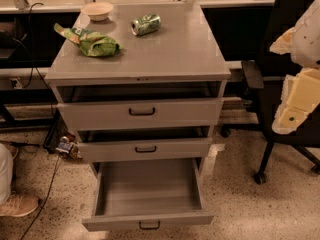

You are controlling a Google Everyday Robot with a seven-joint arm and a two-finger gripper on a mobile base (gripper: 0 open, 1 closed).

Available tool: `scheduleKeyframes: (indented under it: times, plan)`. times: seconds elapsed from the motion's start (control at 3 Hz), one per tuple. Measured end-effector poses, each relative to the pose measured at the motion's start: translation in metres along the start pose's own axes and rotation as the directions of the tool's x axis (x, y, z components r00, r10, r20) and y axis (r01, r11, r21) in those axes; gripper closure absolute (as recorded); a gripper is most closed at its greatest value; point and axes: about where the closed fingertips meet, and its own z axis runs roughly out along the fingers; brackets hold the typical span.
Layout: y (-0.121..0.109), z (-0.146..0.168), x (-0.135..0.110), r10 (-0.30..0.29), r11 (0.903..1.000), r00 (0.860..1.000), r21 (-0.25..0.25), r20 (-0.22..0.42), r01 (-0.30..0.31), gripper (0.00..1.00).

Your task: Close bottom drawer

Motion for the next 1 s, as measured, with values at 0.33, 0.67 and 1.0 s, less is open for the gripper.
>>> scheduleKeyframes:
  times: [0.33, 0.67, 1.0]
  plan:
    - [0.001, 0.003, 0.000, 0.003, 1.0000, 1.000, -0.004, -0.003, -0.003, 0.00]
    - [0.024, 0.056, 0.002, 0.045, 0.9956, 0.997, -0.079, -0.063, -0.050, 0.00]
    - [0.063, 0.126, 0.000, 0.128, 0.9733, 0.988, -0.181, -0.081, -0.141, 0.00]
